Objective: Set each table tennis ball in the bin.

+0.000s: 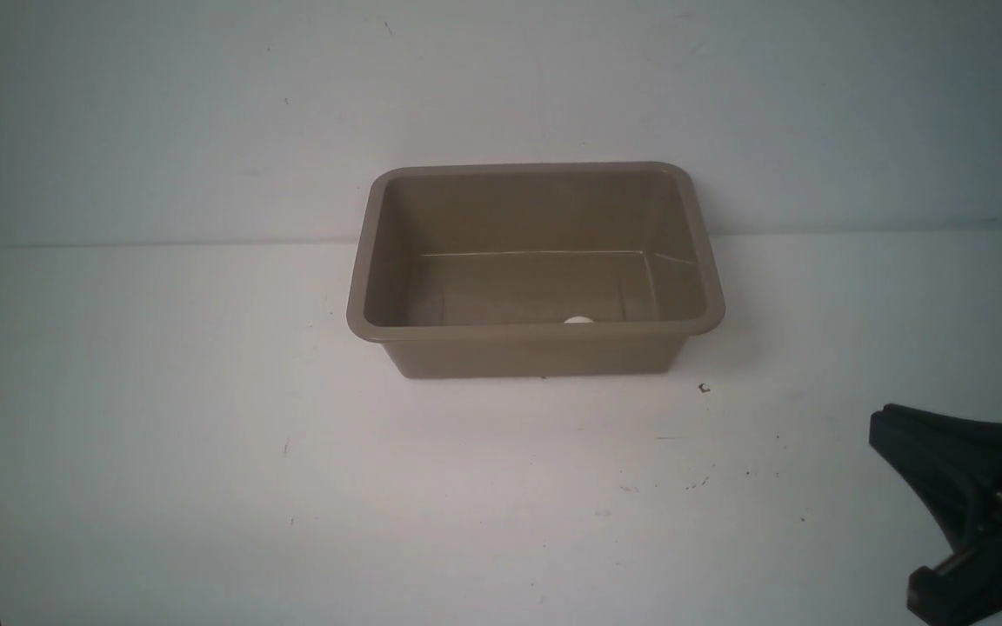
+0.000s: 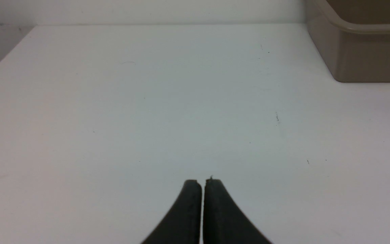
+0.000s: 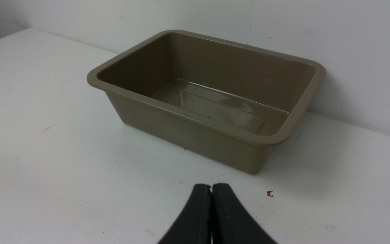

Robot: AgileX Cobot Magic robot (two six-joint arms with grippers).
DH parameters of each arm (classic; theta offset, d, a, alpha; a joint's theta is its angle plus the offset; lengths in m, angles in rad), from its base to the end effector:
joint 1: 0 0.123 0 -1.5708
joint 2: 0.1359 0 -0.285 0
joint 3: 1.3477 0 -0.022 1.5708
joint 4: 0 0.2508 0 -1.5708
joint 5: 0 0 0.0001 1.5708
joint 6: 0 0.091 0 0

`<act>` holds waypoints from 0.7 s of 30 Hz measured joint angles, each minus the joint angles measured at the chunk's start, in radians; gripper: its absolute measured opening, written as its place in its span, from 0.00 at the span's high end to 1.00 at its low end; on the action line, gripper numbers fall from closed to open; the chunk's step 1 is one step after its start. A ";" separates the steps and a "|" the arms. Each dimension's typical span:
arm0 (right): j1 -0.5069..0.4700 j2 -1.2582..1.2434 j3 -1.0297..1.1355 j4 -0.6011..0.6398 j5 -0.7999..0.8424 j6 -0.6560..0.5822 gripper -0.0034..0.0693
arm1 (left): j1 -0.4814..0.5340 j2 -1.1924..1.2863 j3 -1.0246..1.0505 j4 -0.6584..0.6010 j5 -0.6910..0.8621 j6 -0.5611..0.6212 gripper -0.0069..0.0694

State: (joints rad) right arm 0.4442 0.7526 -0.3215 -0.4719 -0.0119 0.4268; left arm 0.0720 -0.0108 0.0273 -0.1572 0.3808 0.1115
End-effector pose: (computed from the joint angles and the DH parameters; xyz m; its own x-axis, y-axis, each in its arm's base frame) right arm 0.1351 0.0648 0.2505 -0.2755 -0.1810 -0.9441 -0.4472 0.8935 -0.0408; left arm 0.0527 -0.0015 0.1708 -0.2996 -0.0562 -0.9524 -0.0269 0.9984 -0.0505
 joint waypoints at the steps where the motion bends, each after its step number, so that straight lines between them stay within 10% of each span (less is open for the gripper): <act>1: 0.000 -0.004 0.000 0.000 0.000 0.001 0.97 | 0.000 0.000 0.000 0.000 0.000 0.000 0.91; 21: -0.313 -0.334 0.000 0.000 0.001 0.001 0.97 | 0.000 0.000 0.000 0.000 0.000 0.000 0.91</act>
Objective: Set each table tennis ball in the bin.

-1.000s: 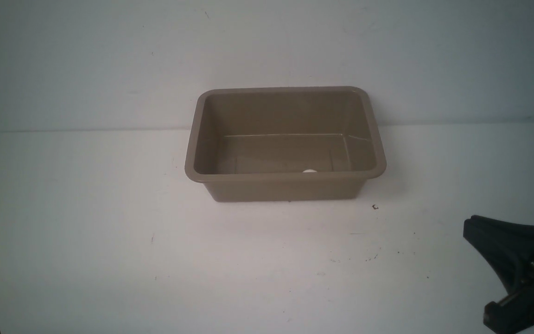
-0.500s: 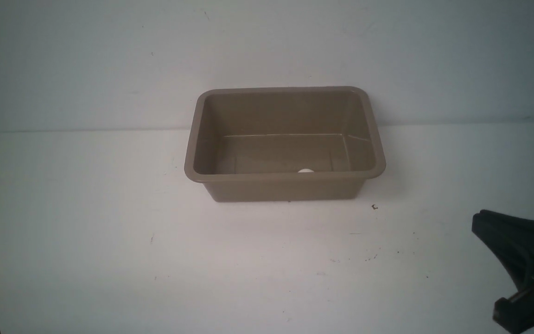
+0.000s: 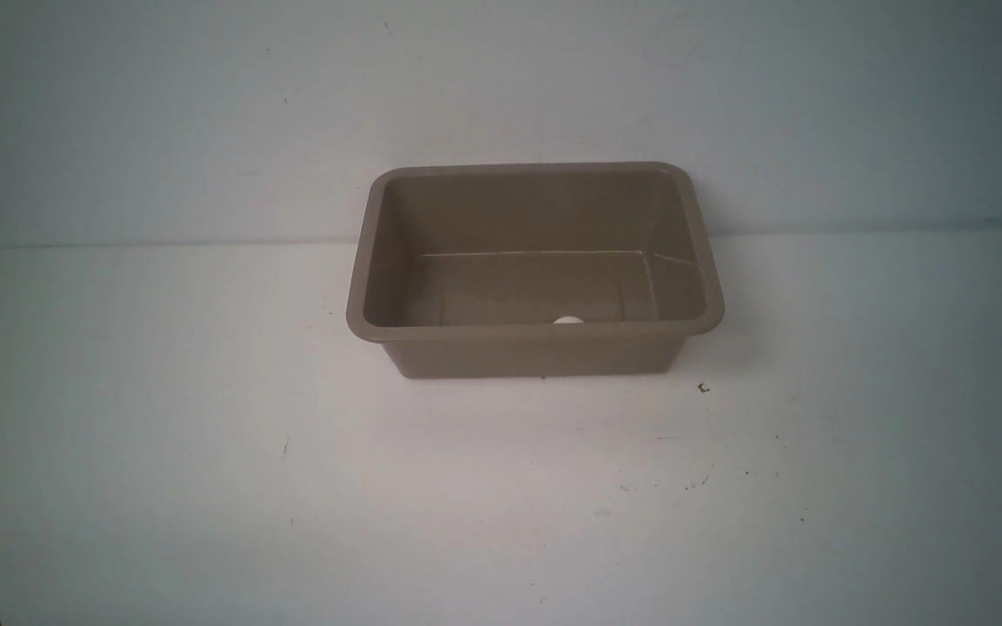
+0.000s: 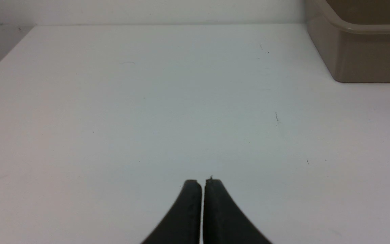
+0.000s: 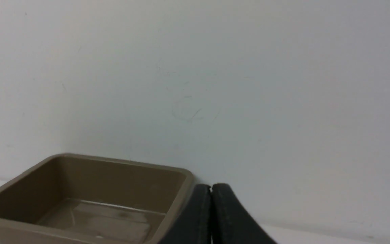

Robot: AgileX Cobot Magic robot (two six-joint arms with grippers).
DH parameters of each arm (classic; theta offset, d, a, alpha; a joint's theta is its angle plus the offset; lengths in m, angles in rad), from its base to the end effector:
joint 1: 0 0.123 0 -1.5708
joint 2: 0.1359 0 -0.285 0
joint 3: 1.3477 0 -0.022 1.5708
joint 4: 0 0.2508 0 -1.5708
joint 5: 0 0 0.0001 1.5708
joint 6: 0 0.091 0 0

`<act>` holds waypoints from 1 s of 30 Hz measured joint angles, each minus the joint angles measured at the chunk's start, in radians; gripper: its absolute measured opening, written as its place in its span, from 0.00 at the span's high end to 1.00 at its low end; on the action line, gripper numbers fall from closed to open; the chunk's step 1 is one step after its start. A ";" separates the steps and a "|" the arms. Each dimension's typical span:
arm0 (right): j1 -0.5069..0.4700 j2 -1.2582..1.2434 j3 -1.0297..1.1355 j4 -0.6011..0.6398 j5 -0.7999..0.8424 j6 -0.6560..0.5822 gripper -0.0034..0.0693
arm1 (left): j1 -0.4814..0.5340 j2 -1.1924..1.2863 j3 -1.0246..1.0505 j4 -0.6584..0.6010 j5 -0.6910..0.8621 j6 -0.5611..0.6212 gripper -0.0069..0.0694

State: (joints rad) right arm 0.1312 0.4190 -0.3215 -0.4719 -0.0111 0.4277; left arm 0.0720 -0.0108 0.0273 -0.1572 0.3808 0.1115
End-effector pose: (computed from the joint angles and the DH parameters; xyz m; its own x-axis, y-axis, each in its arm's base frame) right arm 0.0989 0.0135 0.2924 0.0056 -0.0438 -0.9990 -0.1357 0.9898 -0.0442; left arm 0.0527 -0.0015 0.1708 -0.2996 -0.0562 -0.9524 -0.0269 0.9984 -0.0505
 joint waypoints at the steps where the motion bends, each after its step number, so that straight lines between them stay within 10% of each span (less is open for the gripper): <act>1: -0.007 -0.011 0.000 0.000 0.000 0.000 0.97 | 0.000 0.000 0.000 0.000 0.000 0.000 0.91; 30: -0.027 -0.224 0.165 0.033 0.215 0.052 0.97 | 0.000 0.000 0.000 0.000 0.000 0.000 0.91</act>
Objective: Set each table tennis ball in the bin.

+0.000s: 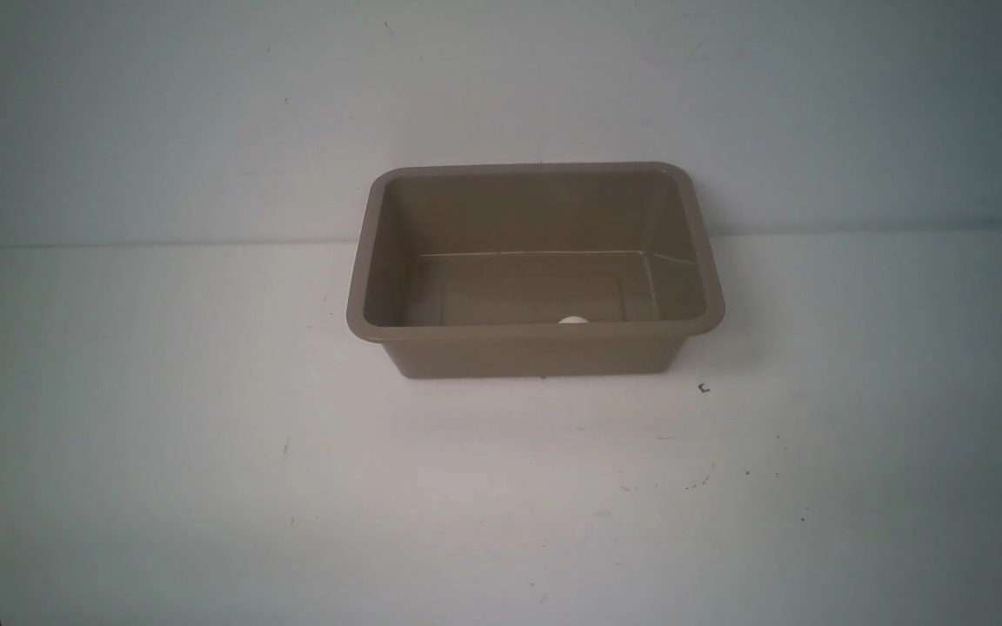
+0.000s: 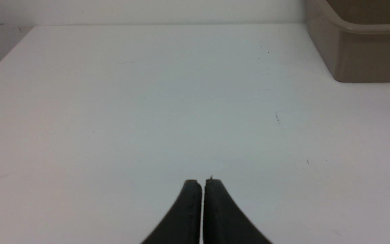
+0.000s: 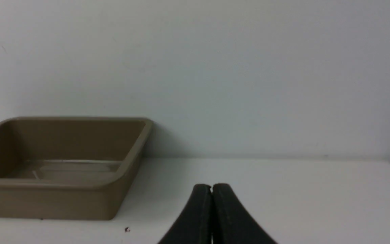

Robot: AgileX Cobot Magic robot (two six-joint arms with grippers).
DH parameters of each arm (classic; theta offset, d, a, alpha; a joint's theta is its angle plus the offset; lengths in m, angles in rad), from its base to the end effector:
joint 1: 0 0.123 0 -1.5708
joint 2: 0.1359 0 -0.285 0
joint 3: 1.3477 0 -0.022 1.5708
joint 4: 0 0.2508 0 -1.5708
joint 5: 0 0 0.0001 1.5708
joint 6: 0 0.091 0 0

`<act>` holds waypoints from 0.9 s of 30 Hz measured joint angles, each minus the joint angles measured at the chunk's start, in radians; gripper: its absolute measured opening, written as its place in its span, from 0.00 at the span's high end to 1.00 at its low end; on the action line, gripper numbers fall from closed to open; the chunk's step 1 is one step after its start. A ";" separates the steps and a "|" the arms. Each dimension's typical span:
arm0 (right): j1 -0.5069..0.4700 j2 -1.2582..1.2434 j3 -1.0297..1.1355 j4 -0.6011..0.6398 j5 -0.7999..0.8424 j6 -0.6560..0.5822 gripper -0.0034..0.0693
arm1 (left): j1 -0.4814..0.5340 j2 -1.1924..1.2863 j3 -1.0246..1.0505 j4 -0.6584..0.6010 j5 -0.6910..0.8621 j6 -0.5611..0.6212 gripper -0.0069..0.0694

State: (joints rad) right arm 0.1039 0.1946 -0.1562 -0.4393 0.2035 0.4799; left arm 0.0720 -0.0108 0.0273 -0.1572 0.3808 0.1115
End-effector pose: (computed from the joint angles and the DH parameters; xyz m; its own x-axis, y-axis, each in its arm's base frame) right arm 0.0701 -0.0006 0.2373 -0.1354 0.0345 -0.9902 -0.0121 0.9993 0.0365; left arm 0.0527 -0.0015 0.1708 -0.2996 -0.0562 -0.9524 -0.0269 0.9984 -0.0505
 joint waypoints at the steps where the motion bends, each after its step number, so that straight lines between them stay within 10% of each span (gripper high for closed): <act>1: 0.000 -0.011 0.026 0.016 -0.009 0.001 0.97 | 0.000 0.000 0.000 0.000 0.000 0.000 0.91; 14: 0.000 -0.108 0.185 0.073 -0.128 0.016 0.97 | 0.000 0.000 0.000 0.000 0.000 0.000 0.91; 27: -0.054 -0.118 0.185 0.080 0.111 0.083 0.97 | 0.000 0.000 0.000 0.000 0.000 0.000 0.91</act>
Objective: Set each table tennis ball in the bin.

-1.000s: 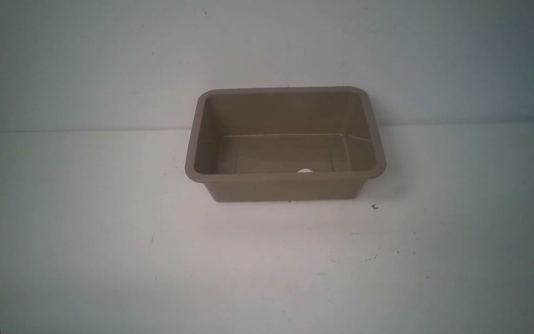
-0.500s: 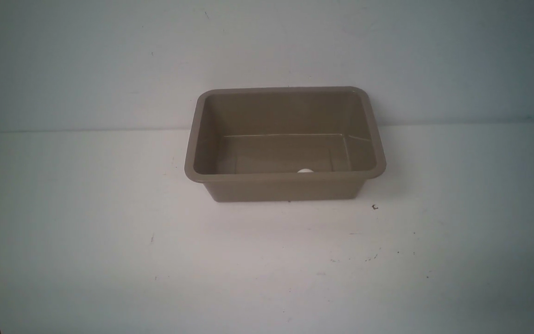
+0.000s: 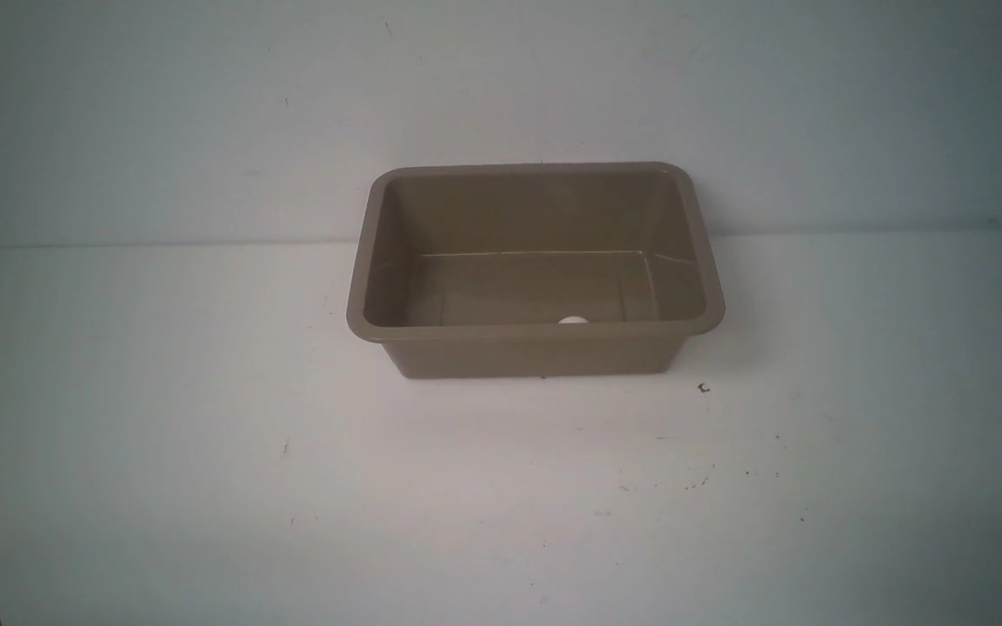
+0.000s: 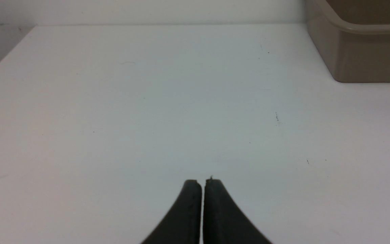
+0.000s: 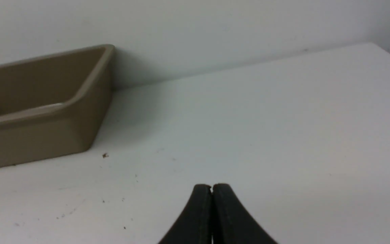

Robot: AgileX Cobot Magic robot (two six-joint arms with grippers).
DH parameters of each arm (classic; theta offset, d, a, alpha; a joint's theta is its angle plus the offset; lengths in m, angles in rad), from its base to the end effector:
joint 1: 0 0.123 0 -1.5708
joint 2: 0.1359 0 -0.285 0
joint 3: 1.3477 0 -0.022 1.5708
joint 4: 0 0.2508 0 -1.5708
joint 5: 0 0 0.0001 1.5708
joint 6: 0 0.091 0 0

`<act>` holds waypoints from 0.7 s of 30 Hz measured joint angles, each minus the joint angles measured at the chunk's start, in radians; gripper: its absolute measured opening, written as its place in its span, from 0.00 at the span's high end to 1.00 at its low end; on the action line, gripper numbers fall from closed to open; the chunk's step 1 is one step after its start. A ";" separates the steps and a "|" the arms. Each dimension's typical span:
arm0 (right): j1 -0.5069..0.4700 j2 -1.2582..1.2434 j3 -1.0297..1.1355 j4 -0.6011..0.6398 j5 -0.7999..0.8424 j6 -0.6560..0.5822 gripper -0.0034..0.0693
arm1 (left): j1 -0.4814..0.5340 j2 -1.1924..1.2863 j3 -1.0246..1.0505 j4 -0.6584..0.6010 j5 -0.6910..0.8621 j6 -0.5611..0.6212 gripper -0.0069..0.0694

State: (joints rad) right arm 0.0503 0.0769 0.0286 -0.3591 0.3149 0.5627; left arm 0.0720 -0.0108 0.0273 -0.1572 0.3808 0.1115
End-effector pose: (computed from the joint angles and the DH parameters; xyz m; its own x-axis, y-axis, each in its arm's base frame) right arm 0.0590 -0.0070 0.1725 -0.2897 0.2025 -0.9355 0.1195 0.9774 0.1746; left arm 0.0527 -0.0015 0.1708 -0.2996 -0.0562 -0.9524 -0.0269 0.9984 -0.0505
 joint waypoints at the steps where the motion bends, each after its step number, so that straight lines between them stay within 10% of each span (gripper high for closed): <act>1: 0.000 0.000 0.000 0.000 0.024 0.006 0.97 | 0.000 0.000 0.000 0.000 0.000 0.000 0.91; 21: 0.000 0.000 -0.001 0.001 0.049 0.021 0.97 | 0.000 0.000 0.000 0.000 0.000 0.000 0.91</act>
State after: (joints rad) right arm 0.0503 0.0769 0.0277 -0.3582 0.3643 0.5837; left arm 0.0720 -0.0108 0.0273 -0.1572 0.3808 0.1110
